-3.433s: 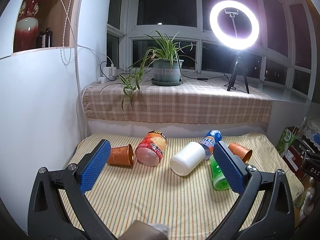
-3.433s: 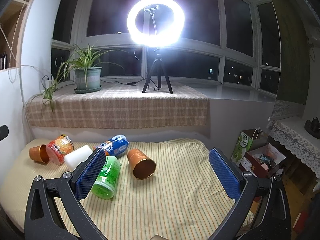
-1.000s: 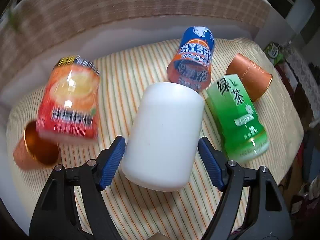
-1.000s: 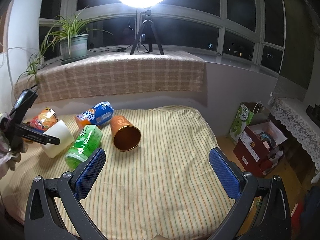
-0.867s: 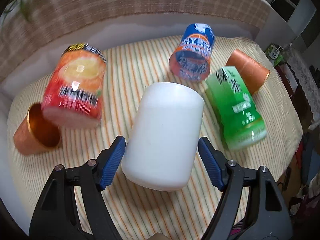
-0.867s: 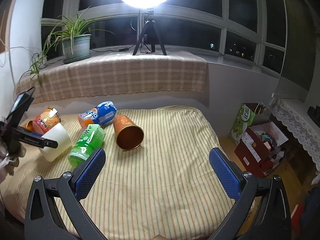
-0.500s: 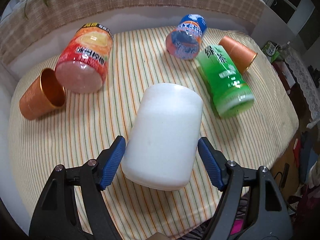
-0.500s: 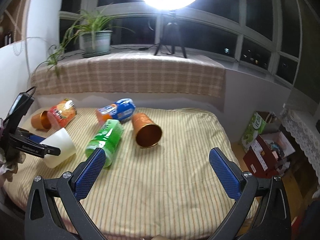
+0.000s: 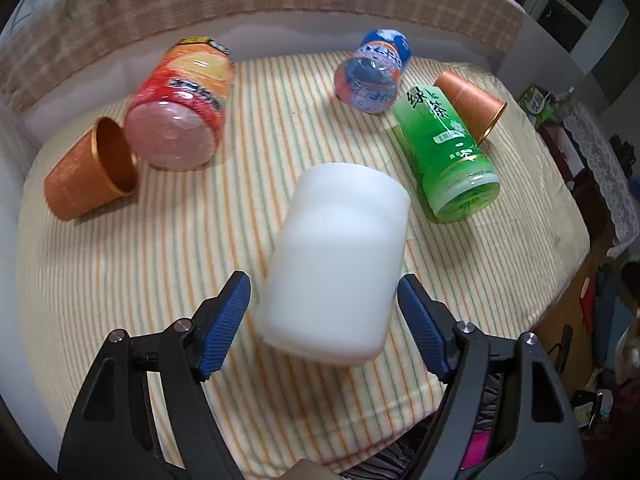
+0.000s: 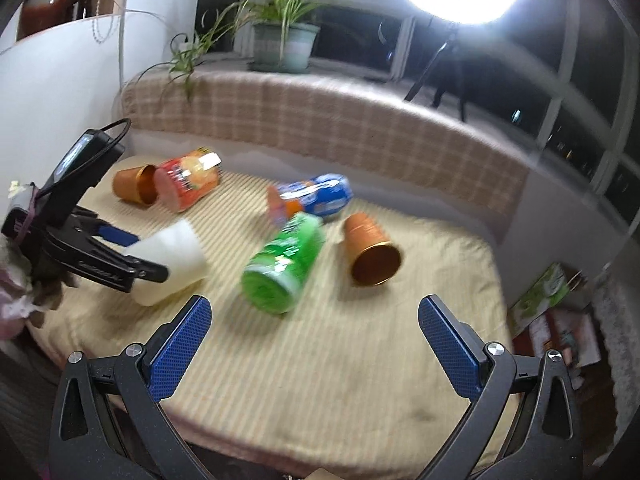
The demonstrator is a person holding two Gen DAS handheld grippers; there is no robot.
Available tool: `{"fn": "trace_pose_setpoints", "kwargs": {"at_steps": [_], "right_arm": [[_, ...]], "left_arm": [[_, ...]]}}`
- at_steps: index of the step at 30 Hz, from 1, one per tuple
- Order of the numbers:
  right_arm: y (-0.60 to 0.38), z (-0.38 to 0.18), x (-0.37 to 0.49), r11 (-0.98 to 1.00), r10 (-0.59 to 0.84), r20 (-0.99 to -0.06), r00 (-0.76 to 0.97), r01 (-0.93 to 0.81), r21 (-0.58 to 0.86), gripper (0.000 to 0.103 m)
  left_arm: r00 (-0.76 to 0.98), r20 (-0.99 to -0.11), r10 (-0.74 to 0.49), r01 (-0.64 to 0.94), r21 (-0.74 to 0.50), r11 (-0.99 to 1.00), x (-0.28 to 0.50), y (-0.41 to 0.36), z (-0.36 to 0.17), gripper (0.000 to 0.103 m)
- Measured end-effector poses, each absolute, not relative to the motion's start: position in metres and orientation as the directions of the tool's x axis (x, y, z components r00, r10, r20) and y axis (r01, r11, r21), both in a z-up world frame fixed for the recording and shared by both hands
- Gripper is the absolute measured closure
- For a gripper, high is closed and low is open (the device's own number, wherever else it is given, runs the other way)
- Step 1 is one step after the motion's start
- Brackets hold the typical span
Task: Flip cup upright
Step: 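Lift the white cup with the left gripper and carry it toward the right gripper, then close the right gripper on the white cup while the left gripper releases it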
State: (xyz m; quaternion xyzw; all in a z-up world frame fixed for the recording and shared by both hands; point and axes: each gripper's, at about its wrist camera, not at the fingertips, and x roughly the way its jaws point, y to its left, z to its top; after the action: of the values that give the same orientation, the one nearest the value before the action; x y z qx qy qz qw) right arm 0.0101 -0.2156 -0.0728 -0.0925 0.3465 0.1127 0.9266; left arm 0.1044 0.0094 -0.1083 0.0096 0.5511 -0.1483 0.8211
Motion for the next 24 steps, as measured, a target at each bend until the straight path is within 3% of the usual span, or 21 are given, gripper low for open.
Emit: {"fn": "trace_pose_setpoints", "kwargs": {"at_steps": [13, 24], "right_arm": [[-0.162, -0.111, 0.042, 0.933, 0.349, -0.834, 0.427, -0.244, 0.265, 0.0], [-0.124, -0.141, 0.08, 0.936, 0.343, -0.881, 0.325, -0.046, 0.348, 0.0]], "left_arm": [[0.496, -0.846, -0.195, 0.137, -0.145, 0.98, 0.009, 0.086, -0.078, 0.024], [0.53, -0.838, -0.129, 0.047, -0.123, 0.991, -0.031, 0.115, -0.092, 0.024]]}}
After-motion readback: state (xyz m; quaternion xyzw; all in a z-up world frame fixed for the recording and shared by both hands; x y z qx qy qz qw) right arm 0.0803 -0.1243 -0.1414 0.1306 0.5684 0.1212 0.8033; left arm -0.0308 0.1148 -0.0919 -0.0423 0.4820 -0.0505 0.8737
